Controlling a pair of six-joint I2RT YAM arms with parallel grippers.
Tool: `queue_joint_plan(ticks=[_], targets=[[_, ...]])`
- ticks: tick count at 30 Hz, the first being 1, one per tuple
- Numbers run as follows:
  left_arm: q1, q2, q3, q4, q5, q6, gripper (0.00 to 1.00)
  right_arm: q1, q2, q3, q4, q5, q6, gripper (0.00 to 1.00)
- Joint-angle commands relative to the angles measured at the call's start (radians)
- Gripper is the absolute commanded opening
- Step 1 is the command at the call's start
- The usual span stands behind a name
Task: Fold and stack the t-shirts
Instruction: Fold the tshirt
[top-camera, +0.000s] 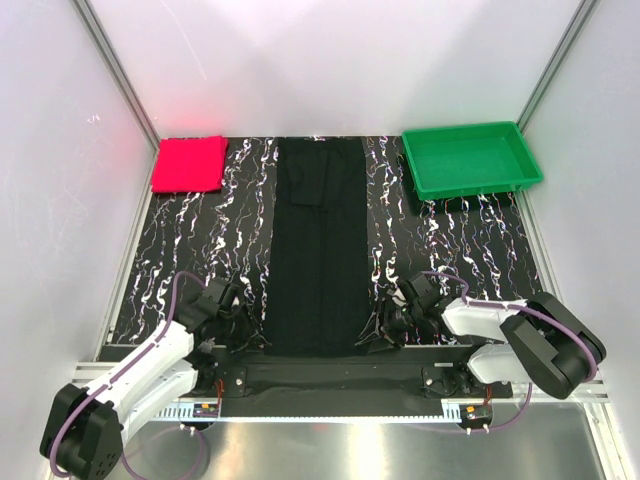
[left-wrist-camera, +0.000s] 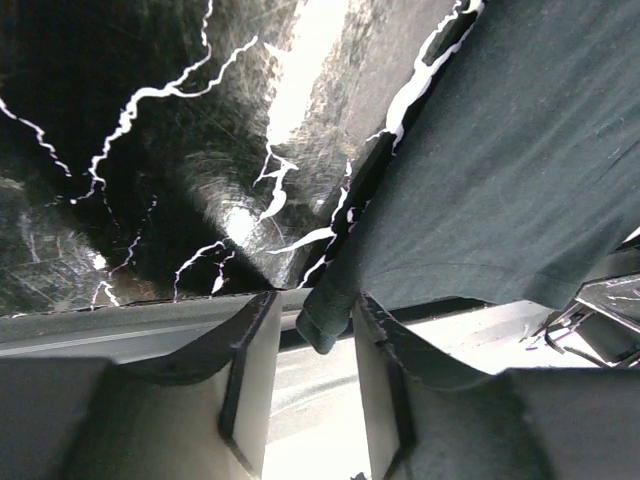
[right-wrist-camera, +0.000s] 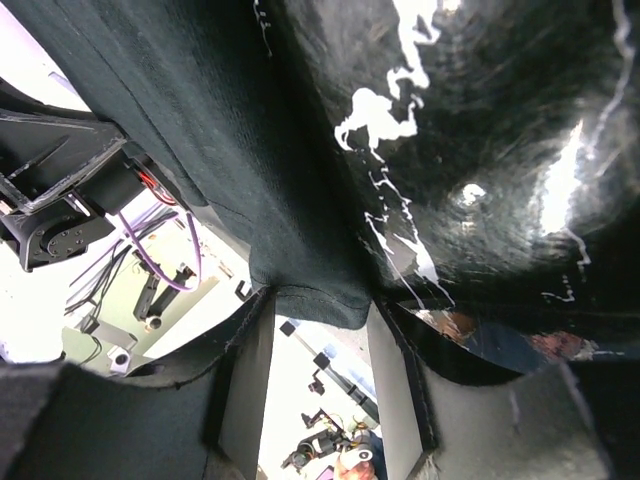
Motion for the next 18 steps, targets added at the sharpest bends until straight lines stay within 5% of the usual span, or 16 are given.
queue_joint_plan(ticks=[1, 6, 12, 18], targets=[[-0.006, -0.010, -0.005, 0.042, 0.024, -0.014, 0.34, -0.005, -0.007, -0.011, 0.023, 0.056, 0.009, 0.49], [-0.006, -0.007, -0.002, 0.047, 0.021, -0.017, 0.23, -0.005, -0.048, -0.042, 0.023, 0.060, 0.021, 0.41], [-0.006, -0.030, 0.012, 0.056, 0.020, -0.016, 0.00, -0.005, -0.031, -0.025, 0.023, 0.045, -0.001, 0.01], [-0.007, -0.038, 0.080, 0.056, 0.036, -0.003, 0.00, -0.003, -0.175, 0.001, -0.007, 0.080, 0.061, 0.00]])
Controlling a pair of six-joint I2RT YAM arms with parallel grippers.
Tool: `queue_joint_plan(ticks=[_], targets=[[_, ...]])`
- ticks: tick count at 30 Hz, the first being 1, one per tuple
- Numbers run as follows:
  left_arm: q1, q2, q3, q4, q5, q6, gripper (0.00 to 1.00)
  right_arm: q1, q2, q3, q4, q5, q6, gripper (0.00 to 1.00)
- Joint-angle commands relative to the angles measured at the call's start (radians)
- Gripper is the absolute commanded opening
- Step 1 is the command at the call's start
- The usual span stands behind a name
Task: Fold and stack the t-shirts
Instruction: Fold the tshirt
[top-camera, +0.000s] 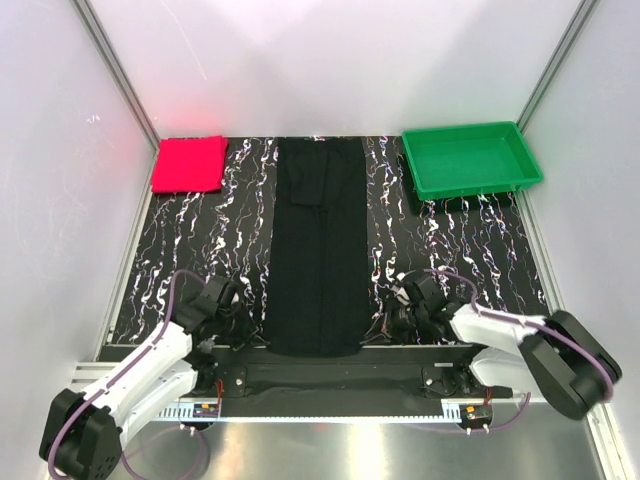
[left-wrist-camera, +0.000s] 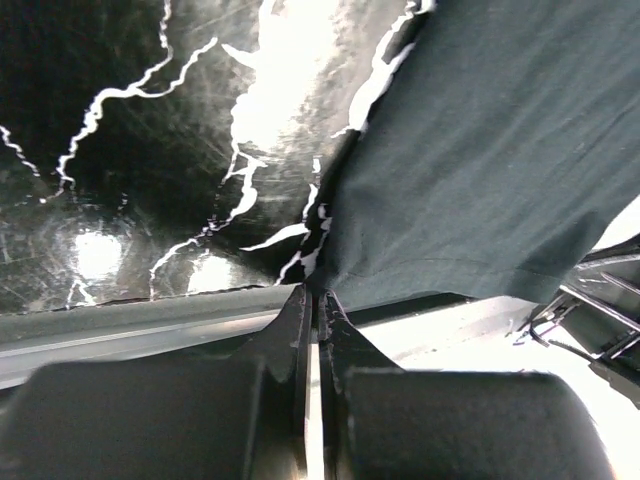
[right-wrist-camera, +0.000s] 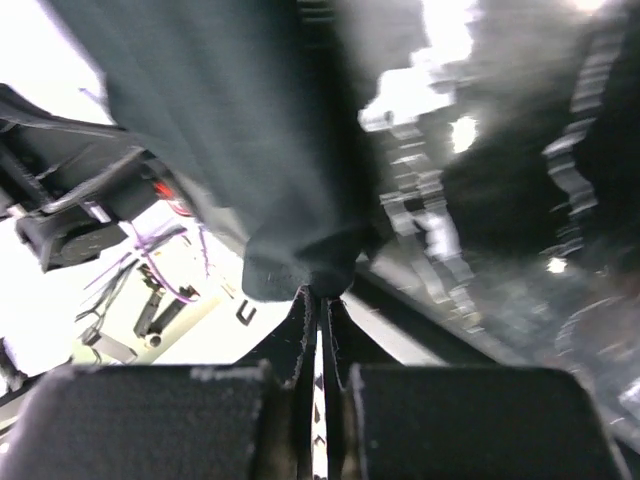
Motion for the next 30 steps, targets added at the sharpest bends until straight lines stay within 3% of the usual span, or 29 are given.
queue_joint_plan(ticks=[1, 5, 13, 23, 30], targets=[[-0.005, -0.010, 0.088, 0.048, 0.029, 0.010, 0.00, -0.004, -0.100, 0.044, -0.011, 0.046, 0.047, 0.00], [-0.005, 0.046, 0.194, 0.063, -0.006, 0.033, 0.00, -0.029, -0.074, 0.206, -0.127, 0.061, -0.032, 0.00], [0.059, 0.463, 0.557, 0.121, -0.082, 0.197, 0.00, -0.222, 0.192, 0.561, -0.416, 0.073, -0.302, 0.00], [0.243, 0.925, 0.944, 0.189, 0.045, 0.296, 0.00, -0.376, 0.636, 1.117, -0.565, -0.016, -0.492, 0.00], [0.291, 1.114, 1.137, 0.228, 0.097, 0.278, 0.00, -0.428, 0.883, 1.415, -0.677, -0.069, -0.523, 0.00]])
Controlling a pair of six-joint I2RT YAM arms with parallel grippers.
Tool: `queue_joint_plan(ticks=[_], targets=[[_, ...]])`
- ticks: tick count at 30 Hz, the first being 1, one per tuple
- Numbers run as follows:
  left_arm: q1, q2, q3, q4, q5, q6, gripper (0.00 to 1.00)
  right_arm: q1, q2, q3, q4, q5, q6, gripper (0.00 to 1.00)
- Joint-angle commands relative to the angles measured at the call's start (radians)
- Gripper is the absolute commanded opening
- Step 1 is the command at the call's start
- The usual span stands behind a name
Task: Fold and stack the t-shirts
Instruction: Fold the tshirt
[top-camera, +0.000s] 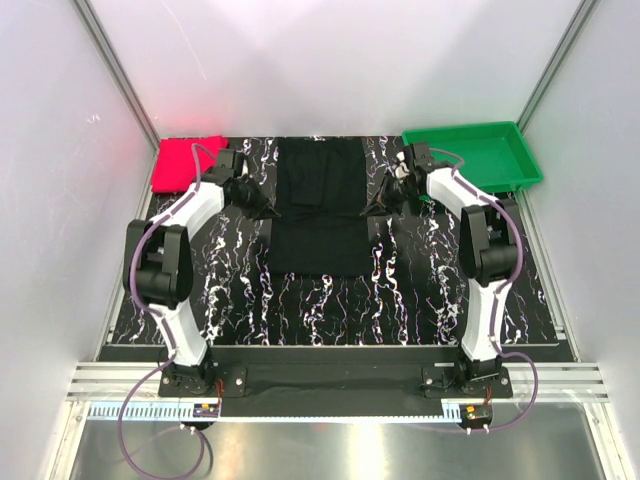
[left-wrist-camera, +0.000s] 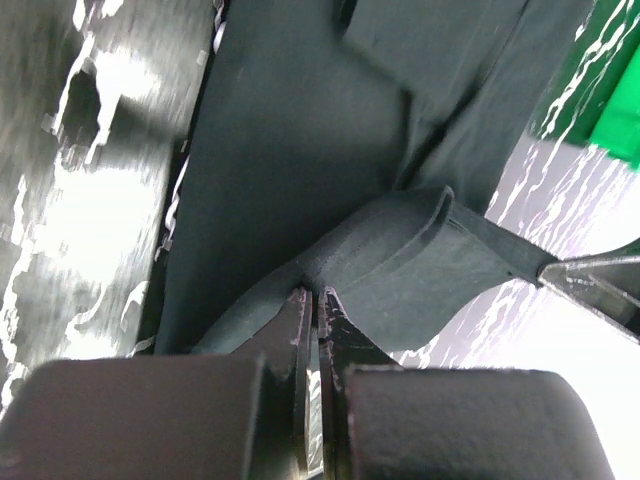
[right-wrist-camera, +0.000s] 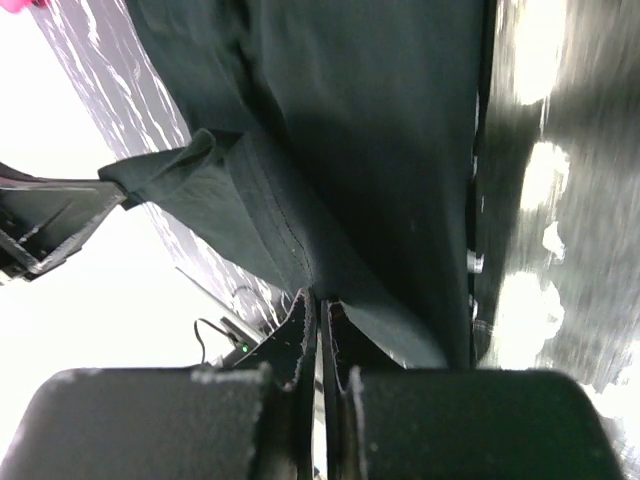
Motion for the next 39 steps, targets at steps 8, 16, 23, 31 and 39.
queue_joint_plan(ticks=[8, 16, 23, 31, 39], targets=[[0.032, 0.128, 0.134, 0.071, 0.091, 0.004, 0.00, -0.032, 0.177, 0.251, -0.121, -0.099, -0.074, 0.00], [0.049, 0.184, 0.193, 0.082, 0.108, 0.001, 0.00, -0.055, 0.215, 0.290, -0.130, -0.106, -0.077, 0.00], [0.063, 0.226, 0.220, 0.081, 0.121, -0.013, 0.00, -0.055, 0.261, 0.339, -0.132, -0.131, -0.067, 0.00], [0.086, 0.295, 0.278, 0.049, 0.106, 0.029, 0.20, -0.078, 0.363, 0.457, -0.147, -0.119, -0.060, 0.24], [0.083, 0.090, 0.335, -0.093, -0.084, 0.156, 0.47, -0.117, 0.476, 0.995, -0.538, 0.052, -0.175, 0.50]])
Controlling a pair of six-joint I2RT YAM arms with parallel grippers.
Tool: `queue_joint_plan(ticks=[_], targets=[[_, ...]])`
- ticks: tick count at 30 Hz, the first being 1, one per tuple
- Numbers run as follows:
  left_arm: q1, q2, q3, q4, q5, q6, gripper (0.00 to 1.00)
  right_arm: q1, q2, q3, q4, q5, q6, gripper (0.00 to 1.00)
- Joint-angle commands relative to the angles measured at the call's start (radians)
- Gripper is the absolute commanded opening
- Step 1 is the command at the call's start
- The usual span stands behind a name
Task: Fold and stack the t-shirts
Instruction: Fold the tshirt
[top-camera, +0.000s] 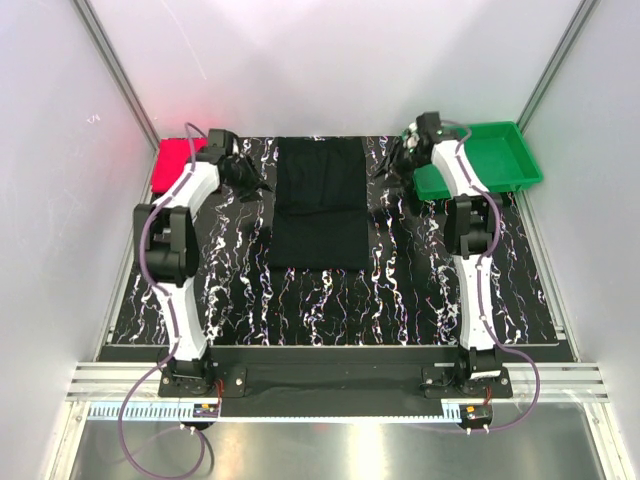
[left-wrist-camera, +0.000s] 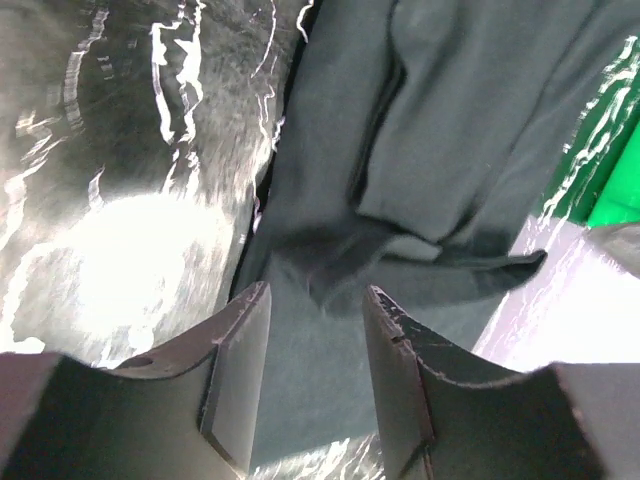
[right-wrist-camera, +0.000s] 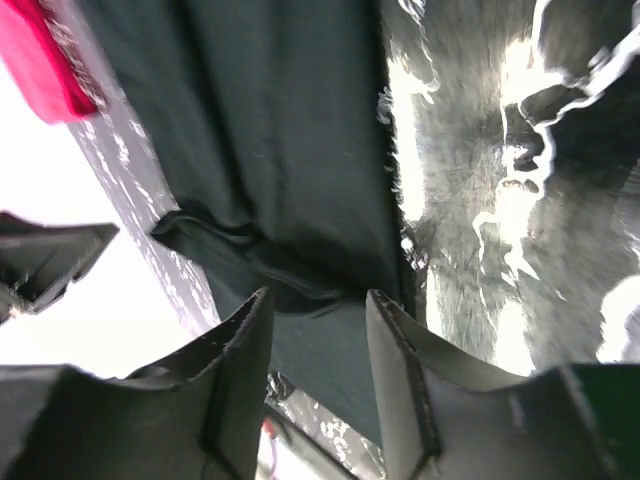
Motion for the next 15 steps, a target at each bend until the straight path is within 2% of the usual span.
queue_joint_plan(ticks=[1, 3, 4, 5, 8, 10, 15], targets=[[-0.004, -0.202, -0.027, -0.029, -0.057, 0.068, 0.46, -0.003, -0.070, 0.111, -0.192, 0.076, -0.085, 0.51], [-0.035, -0.274, -0.129, -0.017, -0.031, 0.074, 0.45, 0.014, -0.173, -0.001, -0.163, 0.089, -0.099, 0.53], [-0.049, -0.293, -0.202, 0.003, 0.000, 0.084, 0.43, 0.046, -0.252, -0.134, -0.122, 0.114, -0.117, 0.55], [-0.064, -0.310, -0.241, 0.003, 0.014, 0.090, 0.42, 0.060, -0.253, -0.203, -0.122, 0.114, -0.122, 0.55], [-0.121, -0.369, -0.395, 0.153, 0.129, 0.078, 0.37, 0.120, -0.452, -0.490, 0.084, 0.133, -0.077, 0.56], [-0.150, -0.376, -0.443, 0.202, 0.176, 0.049, 0.35, 0.145, -0.494, -0.630, 0.150, 0.120, -0.025, 0.56], [-0.182, -0.342, -0.509, 0.311, 0.161, 0.032, 0.33, 0.258, -0.517, -0.733, 0.206, 0.267, 0.059, 0.49]])
